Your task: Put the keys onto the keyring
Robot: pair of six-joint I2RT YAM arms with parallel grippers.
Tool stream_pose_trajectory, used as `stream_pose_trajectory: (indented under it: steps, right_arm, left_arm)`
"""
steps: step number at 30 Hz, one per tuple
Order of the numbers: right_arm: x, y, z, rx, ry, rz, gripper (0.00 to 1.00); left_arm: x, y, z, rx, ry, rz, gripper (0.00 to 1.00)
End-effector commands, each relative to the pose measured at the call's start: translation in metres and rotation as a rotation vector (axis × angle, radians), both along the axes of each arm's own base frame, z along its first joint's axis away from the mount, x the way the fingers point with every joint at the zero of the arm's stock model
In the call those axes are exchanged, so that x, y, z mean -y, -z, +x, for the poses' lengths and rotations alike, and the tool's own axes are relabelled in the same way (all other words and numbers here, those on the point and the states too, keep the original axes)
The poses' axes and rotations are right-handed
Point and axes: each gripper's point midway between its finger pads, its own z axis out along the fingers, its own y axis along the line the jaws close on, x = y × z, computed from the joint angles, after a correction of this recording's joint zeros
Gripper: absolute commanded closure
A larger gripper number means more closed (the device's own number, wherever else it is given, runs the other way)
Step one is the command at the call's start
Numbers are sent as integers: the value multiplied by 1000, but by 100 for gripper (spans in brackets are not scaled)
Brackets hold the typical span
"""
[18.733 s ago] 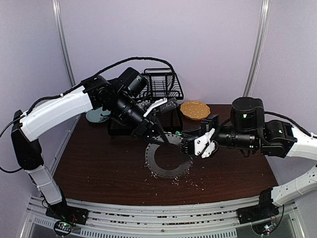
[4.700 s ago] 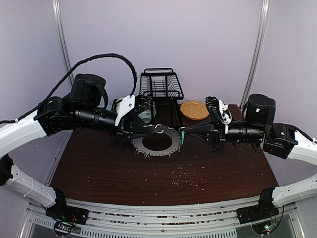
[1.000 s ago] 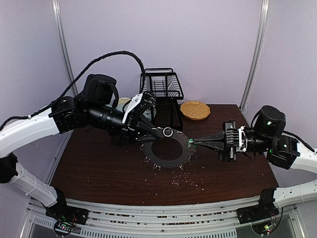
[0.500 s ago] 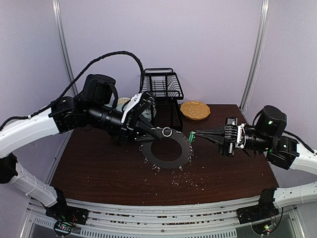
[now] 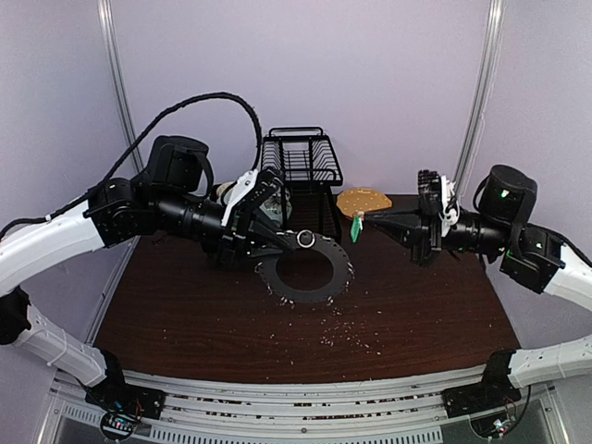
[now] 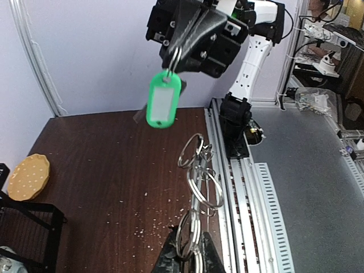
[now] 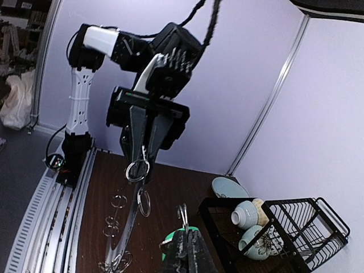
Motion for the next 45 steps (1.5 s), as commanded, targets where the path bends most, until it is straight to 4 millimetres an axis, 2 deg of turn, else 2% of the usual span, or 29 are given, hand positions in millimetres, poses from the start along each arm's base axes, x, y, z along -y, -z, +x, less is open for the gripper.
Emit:
stream_pose_trajectory:
  steps: [1, 6, 12, 23, 38, 45]
  right_arm:
    - [7, -17, -7, -279, -20, 51, 100]
    - [6, -24, -5, -380, -15, 90, 100]
    - [-7, -12, -13, -453, -109, 54, 100]
    - [-19, -4, -6, -463, -120, 50, 100]
    - [-26, 7, -21, -432, -159, -2, 100]
    - [-25, 11, -13, -415, -106, -15, 100]
  left_arm:
    - [-15, -47, 6, 190, -81, -125, 100]
    - [-14, -42, 5, 207, -60, -105, 100]
    - [-17, -49, 3, 238, -50, -111, 100]
    - [-15, -47, 1, 232, -31, -109, 100]
    - [-15, -48, 0, 227, -31, -110, 100]
    - [-15, -46, 0, 219, -27, -107, 100]
